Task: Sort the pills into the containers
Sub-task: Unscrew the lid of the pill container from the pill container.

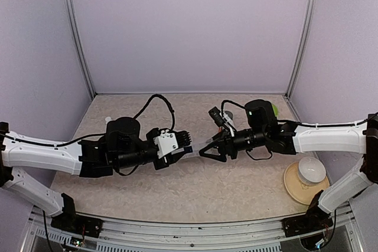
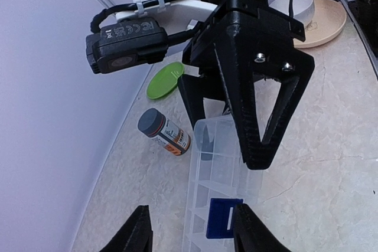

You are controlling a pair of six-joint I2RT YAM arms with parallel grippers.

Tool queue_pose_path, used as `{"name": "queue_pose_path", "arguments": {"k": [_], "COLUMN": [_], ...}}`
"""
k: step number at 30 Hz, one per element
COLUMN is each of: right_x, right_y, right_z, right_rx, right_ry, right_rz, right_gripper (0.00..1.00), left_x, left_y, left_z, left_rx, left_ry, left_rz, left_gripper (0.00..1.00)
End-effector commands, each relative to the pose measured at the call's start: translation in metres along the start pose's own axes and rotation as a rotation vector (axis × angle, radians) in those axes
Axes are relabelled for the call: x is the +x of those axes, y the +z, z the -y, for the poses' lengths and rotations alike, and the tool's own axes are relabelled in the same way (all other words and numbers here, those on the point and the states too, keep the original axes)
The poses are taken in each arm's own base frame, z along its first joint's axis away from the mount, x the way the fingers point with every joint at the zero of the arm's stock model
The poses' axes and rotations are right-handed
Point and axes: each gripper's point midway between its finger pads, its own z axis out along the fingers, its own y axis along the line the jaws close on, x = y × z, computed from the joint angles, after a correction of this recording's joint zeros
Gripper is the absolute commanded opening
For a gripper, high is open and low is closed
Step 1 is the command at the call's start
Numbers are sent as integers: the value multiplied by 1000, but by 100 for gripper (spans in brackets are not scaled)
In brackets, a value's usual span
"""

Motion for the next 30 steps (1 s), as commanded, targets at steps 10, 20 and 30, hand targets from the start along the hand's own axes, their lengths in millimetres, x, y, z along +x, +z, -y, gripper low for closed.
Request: {"name": "queue_pose_path", "arguments": {"k": [10,20,30], "right_x": [-1,2,1], "right_y": [6,4,2], "right_z": [-7,-10,-12], "right_rx": [-70,-89,-92], "right_ry": [-175,-197,-199], "right_rz": [15,15,20], "right_gripper": [20,20,20], "left_x": [-14,-20,0], "left_y": [-5,-14,-4], "left_z": [-1,8,20], "left_rx": [200,385,468], "left_ry": [-131,-206,-251], "left_rz": [15,30,-59], "left_gripper": [54,47,38]}}
